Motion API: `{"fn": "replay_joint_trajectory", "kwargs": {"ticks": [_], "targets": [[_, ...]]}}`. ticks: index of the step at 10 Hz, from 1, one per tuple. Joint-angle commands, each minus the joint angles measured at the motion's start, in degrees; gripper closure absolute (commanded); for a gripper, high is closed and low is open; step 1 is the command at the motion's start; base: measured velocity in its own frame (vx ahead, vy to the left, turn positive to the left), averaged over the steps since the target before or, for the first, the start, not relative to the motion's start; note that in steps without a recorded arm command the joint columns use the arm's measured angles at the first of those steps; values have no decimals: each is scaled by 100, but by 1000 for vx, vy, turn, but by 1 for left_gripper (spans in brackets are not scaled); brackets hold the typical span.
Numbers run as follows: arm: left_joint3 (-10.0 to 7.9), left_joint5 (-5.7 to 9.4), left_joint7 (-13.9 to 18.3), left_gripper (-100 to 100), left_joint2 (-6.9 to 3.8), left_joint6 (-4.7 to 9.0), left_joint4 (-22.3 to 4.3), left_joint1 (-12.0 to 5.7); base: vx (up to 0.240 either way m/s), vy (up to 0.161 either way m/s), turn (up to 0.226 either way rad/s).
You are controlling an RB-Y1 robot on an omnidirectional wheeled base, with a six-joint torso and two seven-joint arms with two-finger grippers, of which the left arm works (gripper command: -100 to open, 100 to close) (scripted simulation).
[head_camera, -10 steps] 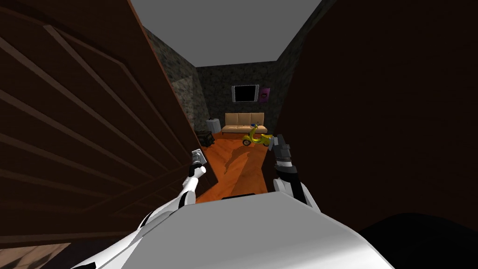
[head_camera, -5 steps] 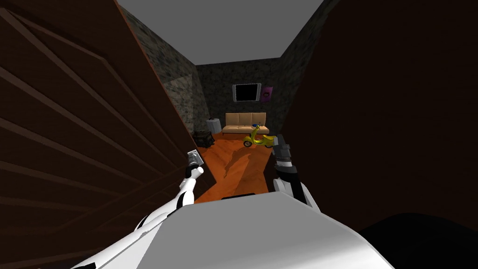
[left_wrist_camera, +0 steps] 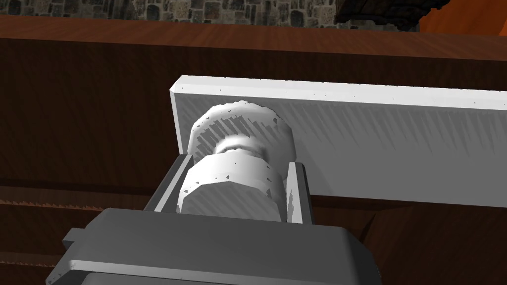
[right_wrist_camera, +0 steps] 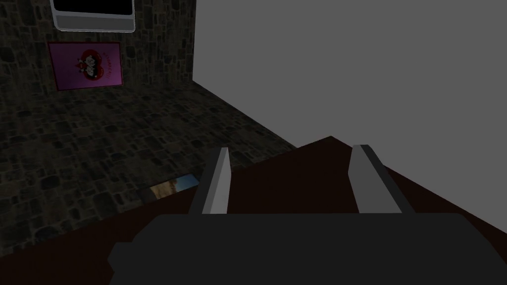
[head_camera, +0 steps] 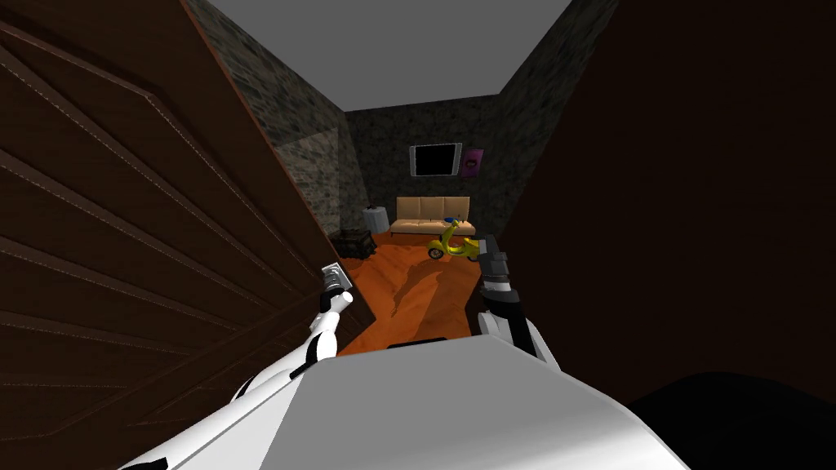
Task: Push the door open
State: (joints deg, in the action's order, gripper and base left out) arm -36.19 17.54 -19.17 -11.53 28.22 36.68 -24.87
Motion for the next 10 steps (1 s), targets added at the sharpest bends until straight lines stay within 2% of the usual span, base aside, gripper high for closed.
{"fn": "replay_joint_trajectory", "kwargs": {"ticks": [1, 10], "targets": [[-100, 37, -55, 100, -21, 17, 1, 11, 136, 26, 31], [-771, 285, -423, 100, -162, 132, 5, 86, 208, 21, 37]]}}
